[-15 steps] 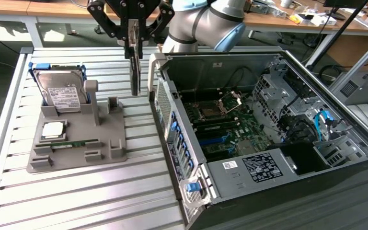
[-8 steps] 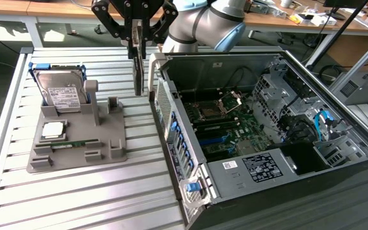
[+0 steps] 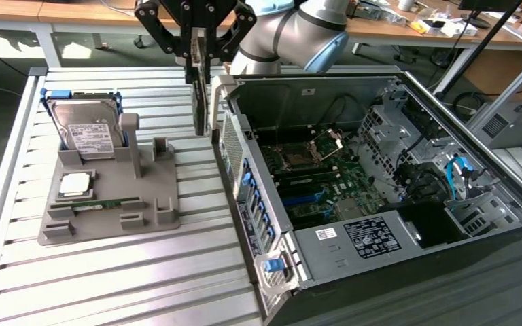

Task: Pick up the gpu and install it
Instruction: 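Pick up the gpu and move the gpu toward the slot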

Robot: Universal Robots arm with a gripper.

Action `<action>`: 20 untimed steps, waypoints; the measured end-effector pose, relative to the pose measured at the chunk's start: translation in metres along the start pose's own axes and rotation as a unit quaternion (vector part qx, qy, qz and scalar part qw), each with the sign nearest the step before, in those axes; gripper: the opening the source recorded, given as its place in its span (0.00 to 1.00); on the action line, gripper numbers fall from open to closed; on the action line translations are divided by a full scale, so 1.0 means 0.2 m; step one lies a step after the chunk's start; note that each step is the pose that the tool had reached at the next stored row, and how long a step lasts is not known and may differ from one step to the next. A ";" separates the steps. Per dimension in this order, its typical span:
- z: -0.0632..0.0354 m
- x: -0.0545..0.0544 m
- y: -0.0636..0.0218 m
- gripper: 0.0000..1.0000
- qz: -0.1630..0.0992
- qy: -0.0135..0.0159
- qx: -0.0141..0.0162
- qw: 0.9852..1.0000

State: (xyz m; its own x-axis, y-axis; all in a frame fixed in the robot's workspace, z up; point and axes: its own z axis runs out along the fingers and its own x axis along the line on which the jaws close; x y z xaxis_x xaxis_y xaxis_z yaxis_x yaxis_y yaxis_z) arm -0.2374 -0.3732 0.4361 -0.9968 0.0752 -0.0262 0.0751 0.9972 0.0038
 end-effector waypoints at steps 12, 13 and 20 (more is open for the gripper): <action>0.001 -0.05 0.003 0.27 0.000 0.000 0.001 1.000; 0.001 -0.05 0.004 0.27 0.000 0.000 0.001 1.000; 0.002 -0.08 0.006 0.27 0.000 0.000 0.001 1.000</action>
State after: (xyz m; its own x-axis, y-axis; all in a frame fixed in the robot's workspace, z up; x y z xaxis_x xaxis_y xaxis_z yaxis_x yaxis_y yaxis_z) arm -0.2208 -0.3732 0.4361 -0.9968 0.0751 -0.0263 0.0751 0.9972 0.0013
